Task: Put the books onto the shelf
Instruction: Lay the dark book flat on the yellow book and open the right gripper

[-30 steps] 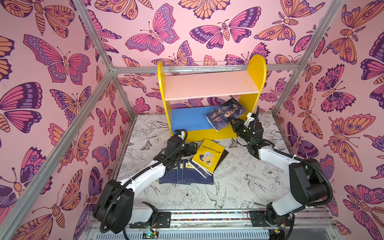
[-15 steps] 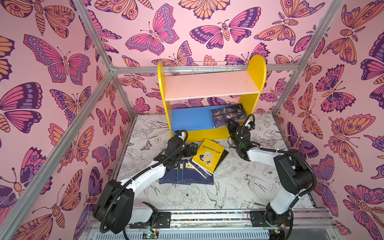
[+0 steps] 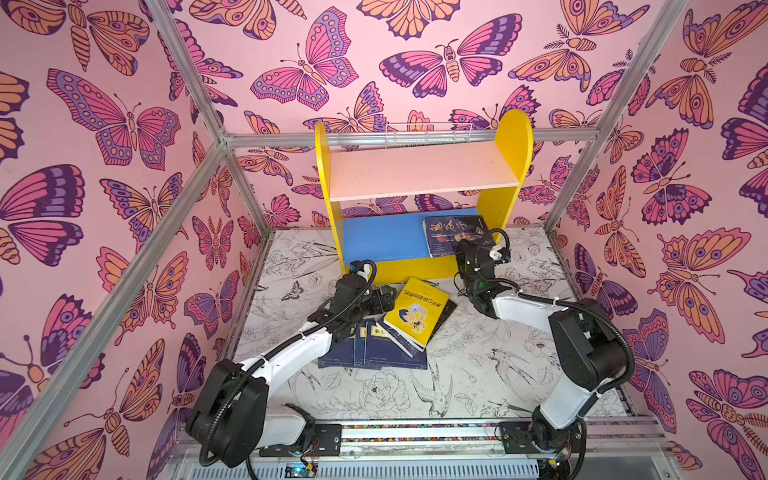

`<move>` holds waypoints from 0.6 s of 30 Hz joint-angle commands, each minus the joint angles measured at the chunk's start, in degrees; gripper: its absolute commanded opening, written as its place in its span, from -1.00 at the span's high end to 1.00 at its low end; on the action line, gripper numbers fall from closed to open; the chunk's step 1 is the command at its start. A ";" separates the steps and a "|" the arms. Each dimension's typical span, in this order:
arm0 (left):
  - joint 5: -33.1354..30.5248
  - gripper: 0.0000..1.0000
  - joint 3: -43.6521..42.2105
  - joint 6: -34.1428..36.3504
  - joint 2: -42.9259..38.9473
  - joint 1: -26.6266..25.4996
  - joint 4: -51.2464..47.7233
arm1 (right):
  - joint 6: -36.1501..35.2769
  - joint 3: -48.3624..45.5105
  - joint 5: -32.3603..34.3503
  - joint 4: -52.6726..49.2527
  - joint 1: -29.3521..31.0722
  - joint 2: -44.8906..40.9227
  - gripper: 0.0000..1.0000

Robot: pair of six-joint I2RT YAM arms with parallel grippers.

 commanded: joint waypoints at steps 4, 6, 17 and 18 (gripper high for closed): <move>0.25 -0.82 -0.73 0.35 -0.76 -0.09 -0.06 | -0.59 2.64 -1.35 -14.86 -1.10 -7.05 -0.11; 0.26 -0.82 -0.71 0.31 -0.43 -0.07 -0.02 | -1.78 2.81 -1.48 -19.43 -1.24 -8.72 -0.12; -2.86 -0.82 -1.63 -1.70 0.05 -0.32 -0.22 | -15.45 3.46 -11.11 -30.87 -3.40 -13.77 0.50; -3.18 -0.82 -1.78 -2.03 0.27 -0.32 -0.18 | -15.90 3.71 -11.65 -31.64 -3.44 -13.59 0.67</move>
